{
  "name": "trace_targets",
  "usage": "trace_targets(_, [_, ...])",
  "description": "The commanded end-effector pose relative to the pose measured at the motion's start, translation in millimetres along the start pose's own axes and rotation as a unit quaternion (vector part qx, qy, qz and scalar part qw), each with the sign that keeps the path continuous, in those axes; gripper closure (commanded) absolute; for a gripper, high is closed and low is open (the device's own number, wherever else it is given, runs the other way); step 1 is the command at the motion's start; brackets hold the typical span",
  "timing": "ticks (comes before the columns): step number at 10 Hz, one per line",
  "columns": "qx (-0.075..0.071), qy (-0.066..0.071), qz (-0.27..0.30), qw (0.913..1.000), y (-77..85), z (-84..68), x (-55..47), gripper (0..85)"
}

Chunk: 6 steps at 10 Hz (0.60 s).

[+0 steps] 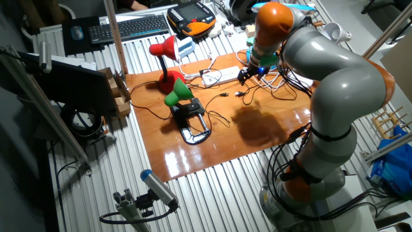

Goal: Plug in the power cord of the desk lamp, turn on the socket, and light up the desk lamp

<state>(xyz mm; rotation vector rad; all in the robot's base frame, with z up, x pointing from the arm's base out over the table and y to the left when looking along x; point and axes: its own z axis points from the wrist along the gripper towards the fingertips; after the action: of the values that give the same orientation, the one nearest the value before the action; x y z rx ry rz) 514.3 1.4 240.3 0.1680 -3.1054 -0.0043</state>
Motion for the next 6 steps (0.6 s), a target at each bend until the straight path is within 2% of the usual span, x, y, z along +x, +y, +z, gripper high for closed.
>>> trace_targets(1, [0.001,0.000,-0.018,0.9998,0.2,0.2,-0.5,85.0])
trace_targets(6, [0.001,0.000,-0.018,0.9998,-0.9,0.4,-1.3,85.0])
